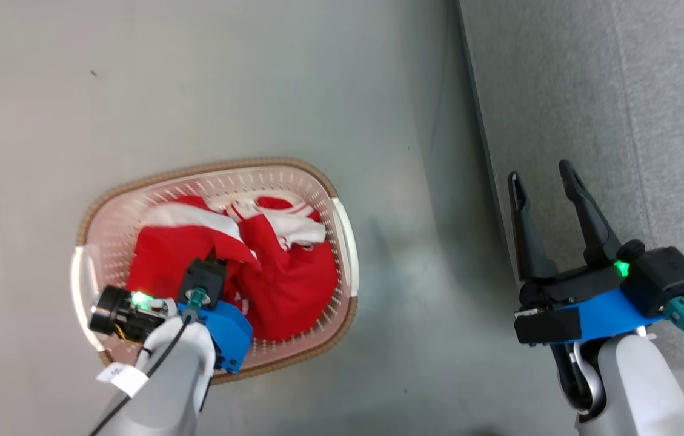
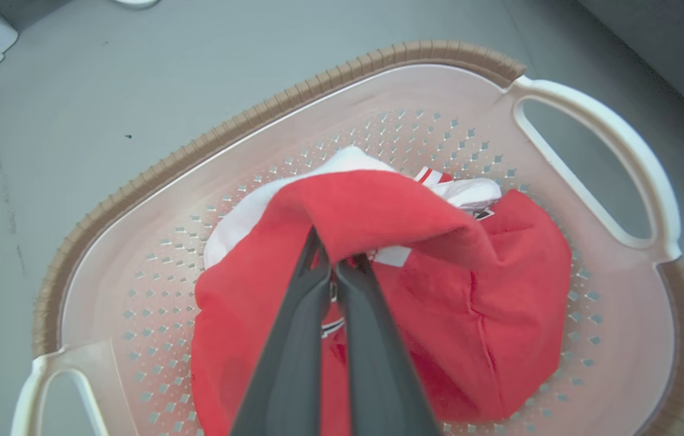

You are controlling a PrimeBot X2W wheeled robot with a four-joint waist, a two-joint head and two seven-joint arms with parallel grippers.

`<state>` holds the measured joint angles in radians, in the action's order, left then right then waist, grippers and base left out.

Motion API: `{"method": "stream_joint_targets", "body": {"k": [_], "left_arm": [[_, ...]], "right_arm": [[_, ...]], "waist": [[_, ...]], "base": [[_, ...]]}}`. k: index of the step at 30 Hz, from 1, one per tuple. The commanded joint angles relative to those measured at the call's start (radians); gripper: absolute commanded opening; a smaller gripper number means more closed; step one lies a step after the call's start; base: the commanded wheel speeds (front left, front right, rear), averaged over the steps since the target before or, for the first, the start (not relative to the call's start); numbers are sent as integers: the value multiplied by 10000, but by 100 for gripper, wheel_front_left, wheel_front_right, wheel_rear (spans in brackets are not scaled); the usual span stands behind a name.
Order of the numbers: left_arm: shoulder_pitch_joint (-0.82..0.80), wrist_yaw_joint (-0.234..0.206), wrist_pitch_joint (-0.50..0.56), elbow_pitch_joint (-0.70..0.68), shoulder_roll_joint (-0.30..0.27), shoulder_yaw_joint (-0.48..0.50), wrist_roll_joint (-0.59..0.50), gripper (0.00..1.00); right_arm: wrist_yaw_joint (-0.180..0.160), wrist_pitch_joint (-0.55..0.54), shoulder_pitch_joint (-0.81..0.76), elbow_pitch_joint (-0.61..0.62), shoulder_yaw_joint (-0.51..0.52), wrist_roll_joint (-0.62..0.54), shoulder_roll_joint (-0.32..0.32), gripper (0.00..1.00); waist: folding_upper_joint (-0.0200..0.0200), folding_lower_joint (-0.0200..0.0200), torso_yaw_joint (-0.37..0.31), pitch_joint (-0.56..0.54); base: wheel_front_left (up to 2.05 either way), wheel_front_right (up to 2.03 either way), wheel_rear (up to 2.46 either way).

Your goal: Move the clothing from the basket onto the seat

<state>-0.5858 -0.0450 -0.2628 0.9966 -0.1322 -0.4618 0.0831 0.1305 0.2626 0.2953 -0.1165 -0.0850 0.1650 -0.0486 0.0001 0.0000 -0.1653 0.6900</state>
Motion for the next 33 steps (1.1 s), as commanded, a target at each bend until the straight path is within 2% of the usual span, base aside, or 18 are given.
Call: {"method": "stream_joint_targets", "body": {"k": [1, 13, 24, 33], "left_arm": [[311, -12, -30, -190, 86, 83, 121, 0], [1672, 614, -31, -1538, 438, -61, 432, 0], [1884, 1421, -31, -2642, 539, -397, 399, 0], [1587, 1699, -31, -3200, 734, -894, 825, 0]], "right_arm": [[5, 36, -199, -91, 20, -103, -31, 100], [5, 34, -1203, -665, 75, -360, -32, 100], [5, 34, -1898, -1009, -87, -483, -32, 100], [5, -50, -2372, -1214, -349, -438, -32, 100]], "waist": [[-1, 0, 356, -935], [-1, 0, 1176, -3699], [-1, 0, 1650, -5087], [-1, 0, 1792, -5937]], "base": [[0, 0, 0], [0, 0, 0], [0, 0, 0], [0, 0, 0]]}}
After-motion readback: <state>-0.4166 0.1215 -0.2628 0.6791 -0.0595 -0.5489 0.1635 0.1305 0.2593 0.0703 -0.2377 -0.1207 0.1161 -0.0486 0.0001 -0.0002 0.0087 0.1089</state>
